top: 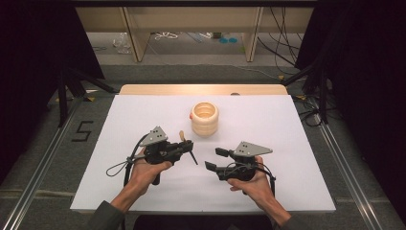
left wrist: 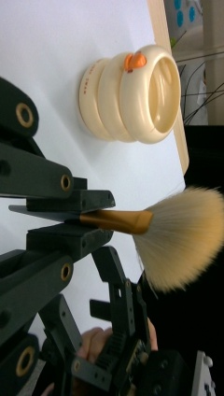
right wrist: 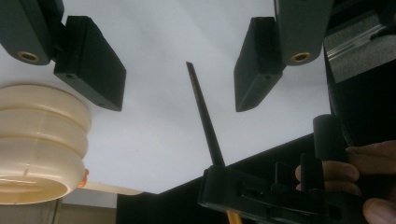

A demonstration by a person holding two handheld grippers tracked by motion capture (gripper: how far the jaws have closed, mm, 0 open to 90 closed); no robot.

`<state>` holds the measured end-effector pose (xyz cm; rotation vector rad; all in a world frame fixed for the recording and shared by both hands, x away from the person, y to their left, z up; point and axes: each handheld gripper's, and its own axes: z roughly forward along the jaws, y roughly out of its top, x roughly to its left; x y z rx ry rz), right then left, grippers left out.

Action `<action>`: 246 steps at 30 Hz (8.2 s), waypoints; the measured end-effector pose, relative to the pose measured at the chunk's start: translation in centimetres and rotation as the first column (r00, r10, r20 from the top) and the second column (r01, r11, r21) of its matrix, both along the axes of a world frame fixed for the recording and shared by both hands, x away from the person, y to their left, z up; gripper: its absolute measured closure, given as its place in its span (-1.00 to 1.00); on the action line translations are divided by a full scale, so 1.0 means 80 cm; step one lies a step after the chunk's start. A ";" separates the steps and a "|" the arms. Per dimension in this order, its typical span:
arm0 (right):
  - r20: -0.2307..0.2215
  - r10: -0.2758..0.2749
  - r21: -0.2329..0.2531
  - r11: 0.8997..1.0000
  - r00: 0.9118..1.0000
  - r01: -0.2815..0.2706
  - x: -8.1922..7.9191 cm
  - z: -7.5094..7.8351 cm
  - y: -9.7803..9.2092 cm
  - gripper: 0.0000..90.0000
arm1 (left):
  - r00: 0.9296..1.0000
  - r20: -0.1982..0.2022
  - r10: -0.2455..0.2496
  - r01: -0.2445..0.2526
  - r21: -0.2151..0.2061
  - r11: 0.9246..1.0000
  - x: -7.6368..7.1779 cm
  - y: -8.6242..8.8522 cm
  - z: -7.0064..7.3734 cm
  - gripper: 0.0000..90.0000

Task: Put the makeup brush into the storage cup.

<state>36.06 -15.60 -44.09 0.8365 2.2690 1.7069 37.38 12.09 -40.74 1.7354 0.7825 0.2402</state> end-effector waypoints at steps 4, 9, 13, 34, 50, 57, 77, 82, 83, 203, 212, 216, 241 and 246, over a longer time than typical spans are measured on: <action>0.014 -0.025 -0.020 0.999 1.000 0.026 -0.003 0.004 -0.007 -0.30 | 1.000 0.000 0.010 -0.010 0.011 1.000 0.007 0.003 0.003 0.85; 0.058 -0.077 -0.074 0.994 0.995 0.081 -0.010 0.010 -0.024 -0.42 | 1.000 0.000 0.030 -0.030 0.029 0.999 0.018 0.005 0.012 0.85; 0.069 -0.101 -0.094 0.990 0.993 0.107 -0.014 0.011 -0.036 -0.46 | 0.999 -0.002 0.034 -0.034 0.040 0.999 0.027 0.004 0.018 0.85; 0.077 -0.167 -0.056 0.984 0.983 0.171 -0.024 0.007 -0.064 -0.52 | 0.997 0.025 0.072 -0.074 0.079 0.994 0.069 0.006 0.038 0.85; 0.089 -0.163 -0.068 0.983 0.983 0.169 -0.022 0.005 -0.064 -0.47 | 0.995 0.058 0.080 -0.086 0.104 0.991 0.098 -0.010 0.068 0.85; 0.059 -0.154 -0.060 0.986 0.986 0.157 -0.023 0.004 -0.062 -0.47 | 0.994 0.064 0.086 -0.093 0.111 0.990 0.114 -0.019 0.073 0.85; 0.072 -0.149 -0.085 0.984 0.986 0.155 -0.022 0.004 -0.063 -0.46 | 0.992 0.083 0.095 -0.105 0.125 0.987 0.140 -0.042 0.088 0.85; 0.053 -0.143 -0.086 0.985 0.988 0.147 -0.023 0.003 -0.061 -0.45 | 0.990 0.089 0.105 -0.116 0.124 0.986 0.145 -0.048 0.094 0.85; 0.051 -0.144 -0.088 0.985 0.988 0.148 -0.023 0.003 -0.061 -0.45 | 0.990 0.093 0.103 -0.115 0.126 0.985 0.147 -0.048 0.094 0.85; 0.069 -0.139 -0.059 0.988 0.988 0.143 -0.019 0.001 -0.062 -0.47 | 0.979 0.056 0.198 -0.203 0.116 0.972 0.143 -0.024 0.021 -0.53; 0.068 -0.142 -0.058 0.988 0.988 0.146 -0.019 0.002 -0.063 -0.48 | 0.979 0.073 0.189 -0.194 0.067 0.979 0.119 -0.008 0.030 -0.57; 0.073 -0.147 -0.052 0.987 0.986 0.151 -0.019 0.002 -0.063 -0.49 | 0.979 0.083 0.187 -0.192 0.059 0.980 0.108 -0.004 0.030 -0.57; 0.059 -0.163 -0.016 0.986 0.985 0.164 -0.021 0.006 -0.064 -0.58 | 0.981 0.101 0.169 -0.173 0.032 0.984 0.060 0.014 0.014 -0.57; 0.069 -0.170 -0.009 0.985 0.983 0.171 -0.020 0.007 -0.067 -0.62 | 0.981 0.110 0.163 -0.169 0.052 0.984 0.054 0.016 0.009 -0.56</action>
